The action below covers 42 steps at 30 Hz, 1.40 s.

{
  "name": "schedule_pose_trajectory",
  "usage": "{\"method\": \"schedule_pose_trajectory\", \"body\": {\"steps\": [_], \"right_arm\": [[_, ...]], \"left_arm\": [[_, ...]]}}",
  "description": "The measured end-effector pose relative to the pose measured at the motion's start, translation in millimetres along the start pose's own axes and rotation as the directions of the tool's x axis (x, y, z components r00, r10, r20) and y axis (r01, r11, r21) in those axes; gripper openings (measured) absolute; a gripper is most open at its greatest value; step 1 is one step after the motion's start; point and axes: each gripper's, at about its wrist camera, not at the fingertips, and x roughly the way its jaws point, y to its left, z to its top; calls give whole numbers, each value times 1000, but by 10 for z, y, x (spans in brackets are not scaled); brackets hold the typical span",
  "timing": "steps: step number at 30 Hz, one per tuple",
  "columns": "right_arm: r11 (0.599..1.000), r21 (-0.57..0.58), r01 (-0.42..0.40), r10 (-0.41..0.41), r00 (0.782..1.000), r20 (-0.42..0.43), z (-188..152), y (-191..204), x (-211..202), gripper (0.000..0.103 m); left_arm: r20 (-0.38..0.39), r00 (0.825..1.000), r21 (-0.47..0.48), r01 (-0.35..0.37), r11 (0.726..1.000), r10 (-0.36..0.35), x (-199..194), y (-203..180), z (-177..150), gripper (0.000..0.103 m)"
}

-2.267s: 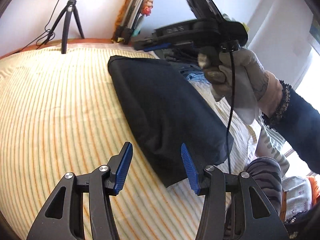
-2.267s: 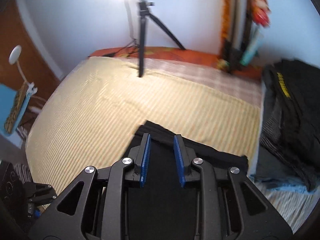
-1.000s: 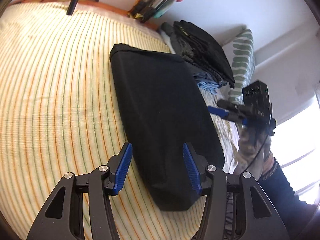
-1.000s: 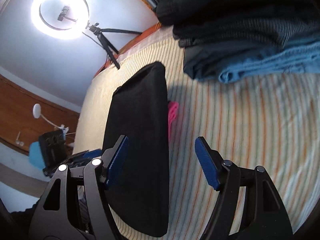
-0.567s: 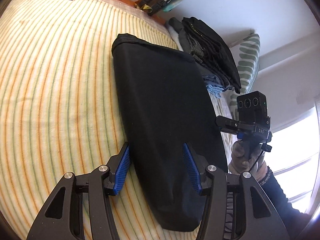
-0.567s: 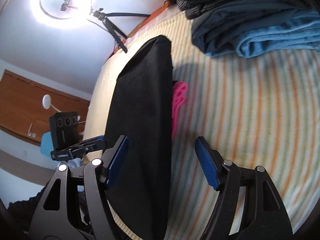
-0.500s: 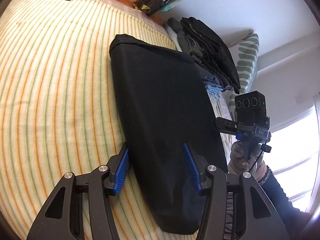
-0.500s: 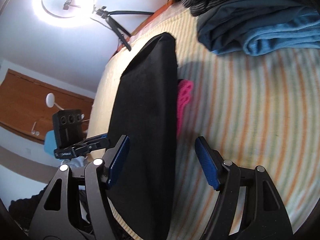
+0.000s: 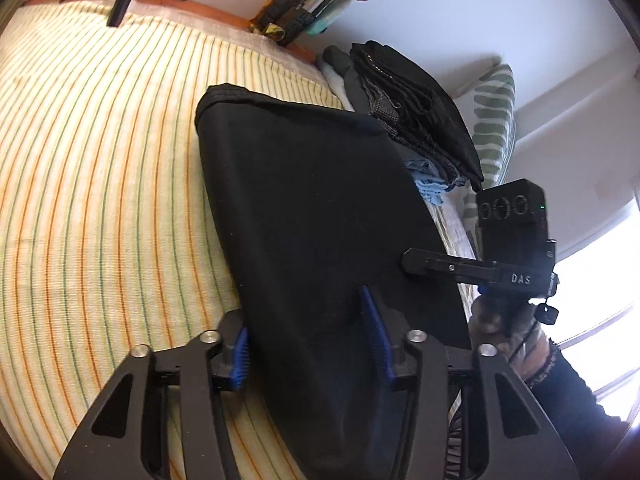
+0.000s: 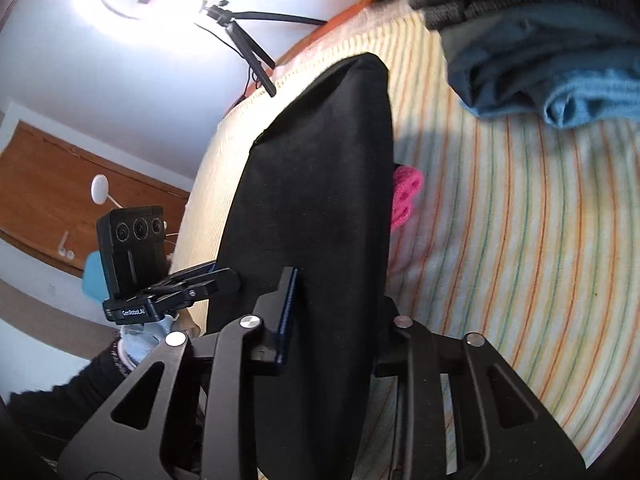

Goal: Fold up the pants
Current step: 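Grasp the folded trousers' end with the left gripper and lift it, then carry the folded trousers with the left gripper onto the clothes stack and release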

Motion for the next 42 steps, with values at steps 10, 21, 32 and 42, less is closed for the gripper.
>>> {"method": "schedule_pose_trajectory", "body": {"steps": [10,21,32,42], "right_arm": [[993,-86,85,-80,994,69,-24,383,-236,20],[976,-147,158,-123,967,222,53,670,-991,19],[952,-151,267,-194,905,379,395,682,-1860,19],[915,-114,388,-300,839,454,981,330,-2375,19]], "left_arm": [[69,996,136,-63,989,54,-173,-329,25,21],[138,990,267,-32,963,-6,-280,-872,333,21],[201,975,412,0,911,-91,-51,-1607,964,21],[203,974,479,-12,878,-98,557,-2099,1602,21]]}}
